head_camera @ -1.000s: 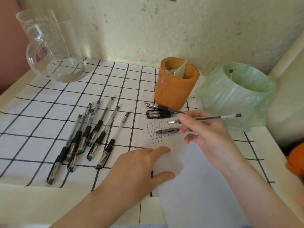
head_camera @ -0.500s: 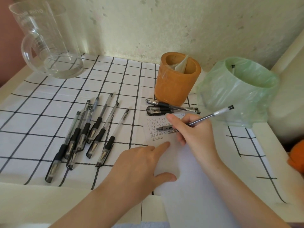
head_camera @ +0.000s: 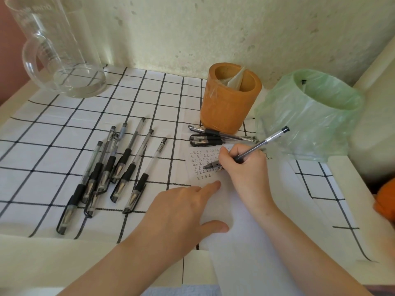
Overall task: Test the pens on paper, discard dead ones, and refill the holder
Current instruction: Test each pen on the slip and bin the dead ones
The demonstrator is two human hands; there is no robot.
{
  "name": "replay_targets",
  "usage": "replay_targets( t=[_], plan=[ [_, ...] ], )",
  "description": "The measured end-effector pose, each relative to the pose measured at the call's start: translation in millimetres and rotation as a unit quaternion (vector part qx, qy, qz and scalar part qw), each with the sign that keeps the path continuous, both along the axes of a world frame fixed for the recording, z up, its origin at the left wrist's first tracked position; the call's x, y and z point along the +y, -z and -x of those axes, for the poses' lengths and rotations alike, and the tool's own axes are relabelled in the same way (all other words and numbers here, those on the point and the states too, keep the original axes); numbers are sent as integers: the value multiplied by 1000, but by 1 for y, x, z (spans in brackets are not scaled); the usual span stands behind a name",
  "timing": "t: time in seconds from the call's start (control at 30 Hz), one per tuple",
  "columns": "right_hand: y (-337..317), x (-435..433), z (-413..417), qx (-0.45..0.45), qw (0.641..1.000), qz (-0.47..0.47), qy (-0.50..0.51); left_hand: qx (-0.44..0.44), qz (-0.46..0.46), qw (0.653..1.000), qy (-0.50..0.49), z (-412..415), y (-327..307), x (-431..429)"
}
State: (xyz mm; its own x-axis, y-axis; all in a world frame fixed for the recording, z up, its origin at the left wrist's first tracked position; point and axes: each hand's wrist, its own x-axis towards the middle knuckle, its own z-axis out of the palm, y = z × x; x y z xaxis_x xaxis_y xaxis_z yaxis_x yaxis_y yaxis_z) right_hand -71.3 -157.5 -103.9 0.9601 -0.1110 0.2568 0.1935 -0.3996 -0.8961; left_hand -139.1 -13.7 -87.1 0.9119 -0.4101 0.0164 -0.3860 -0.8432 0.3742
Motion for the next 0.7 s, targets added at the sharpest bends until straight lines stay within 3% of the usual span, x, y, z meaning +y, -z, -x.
replay_targets(
  t=[0.7],
  plan=[
    [0,0,0,-18,1000,4,-2,10,-2,1000,3,-1,-3,0]
  ],
)
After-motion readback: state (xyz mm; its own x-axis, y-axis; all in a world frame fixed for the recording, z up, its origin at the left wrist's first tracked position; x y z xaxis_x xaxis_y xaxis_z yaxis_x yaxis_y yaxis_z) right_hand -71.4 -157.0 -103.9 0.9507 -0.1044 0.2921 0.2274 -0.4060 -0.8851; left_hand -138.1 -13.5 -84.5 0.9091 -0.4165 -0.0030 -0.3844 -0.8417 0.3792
